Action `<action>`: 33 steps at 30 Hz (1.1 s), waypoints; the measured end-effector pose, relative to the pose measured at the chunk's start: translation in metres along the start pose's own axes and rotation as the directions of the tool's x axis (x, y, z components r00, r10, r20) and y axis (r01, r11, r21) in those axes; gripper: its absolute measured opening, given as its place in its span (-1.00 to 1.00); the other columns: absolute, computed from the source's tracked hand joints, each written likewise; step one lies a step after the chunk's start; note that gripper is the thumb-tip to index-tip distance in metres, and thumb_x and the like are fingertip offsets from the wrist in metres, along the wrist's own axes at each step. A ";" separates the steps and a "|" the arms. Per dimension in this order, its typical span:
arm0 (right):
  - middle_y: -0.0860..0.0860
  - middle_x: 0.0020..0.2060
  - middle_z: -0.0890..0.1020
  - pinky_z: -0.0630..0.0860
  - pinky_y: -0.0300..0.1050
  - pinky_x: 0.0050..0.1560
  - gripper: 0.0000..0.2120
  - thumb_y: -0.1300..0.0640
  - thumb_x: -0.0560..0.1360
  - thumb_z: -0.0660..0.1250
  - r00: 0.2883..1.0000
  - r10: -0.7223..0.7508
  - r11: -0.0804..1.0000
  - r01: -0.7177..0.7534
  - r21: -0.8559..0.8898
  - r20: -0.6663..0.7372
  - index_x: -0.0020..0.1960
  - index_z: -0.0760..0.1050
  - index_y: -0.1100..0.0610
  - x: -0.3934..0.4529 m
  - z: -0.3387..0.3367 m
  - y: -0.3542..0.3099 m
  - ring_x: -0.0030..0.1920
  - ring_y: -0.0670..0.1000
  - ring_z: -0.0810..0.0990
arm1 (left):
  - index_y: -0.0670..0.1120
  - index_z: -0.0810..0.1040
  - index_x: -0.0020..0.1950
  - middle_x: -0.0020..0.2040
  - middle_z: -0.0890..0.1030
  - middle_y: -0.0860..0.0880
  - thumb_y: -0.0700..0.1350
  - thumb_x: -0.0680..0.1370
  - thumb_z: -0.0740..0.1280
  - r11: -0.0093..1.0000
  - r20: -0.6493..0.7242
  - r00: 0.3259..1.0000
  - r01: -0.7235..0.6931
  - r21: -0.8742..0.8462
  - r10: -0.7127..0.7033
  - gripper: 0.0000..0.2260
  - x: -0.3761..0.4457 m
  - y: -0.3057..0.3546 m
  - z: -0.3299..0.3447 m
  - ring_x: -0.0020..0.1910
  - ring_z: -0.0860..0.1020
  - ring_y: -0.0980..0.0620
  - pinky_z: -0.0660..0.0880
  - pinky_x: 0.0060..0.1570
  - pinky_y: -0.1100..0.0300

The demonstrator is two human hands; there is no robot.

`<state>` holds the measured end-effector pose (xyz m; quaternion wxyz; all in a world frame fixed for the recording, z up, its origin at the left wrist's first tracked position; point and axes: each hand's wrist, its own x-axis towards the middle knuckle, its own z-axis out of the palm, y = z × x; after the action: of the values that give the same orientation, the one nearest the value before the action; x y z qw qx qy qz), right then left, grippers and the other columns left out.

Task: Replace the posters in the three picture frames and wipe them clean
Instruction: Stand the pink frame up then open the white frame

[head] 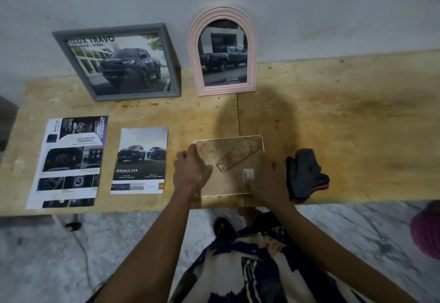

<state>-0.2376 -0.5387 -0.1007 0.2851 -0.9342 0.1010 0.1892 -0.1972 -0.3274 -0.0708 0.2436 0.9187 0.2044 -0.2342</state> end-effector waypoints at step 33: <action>0.15 0.46 0.05 0.38 0.14 0.24 -0.10 -0.01 0.47 0.46 0.974 0.154 0.984 -0.136 -0.115 0.166 0.57 -0.08 0.01 0.003 -0.002 -0.024 0.39 0.28 0.09 | -0.14 0.49 0.10 -0.10 0.59 -0.02 -0.23 0.47 0.43 0.931 -0.126 0.984 0.069 -0.359 -0.122 -0.76 0.036 0.019 -0.016 -0.07 0.56 -0.03 0.45 -0.10 0.21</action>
<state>-0.2269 -0.5207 -0.0882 0.2297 -0.9176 0.1339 0.2954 -0.1532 -0.3240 -0.0707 0.3773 0.8636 0.3049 -0.1371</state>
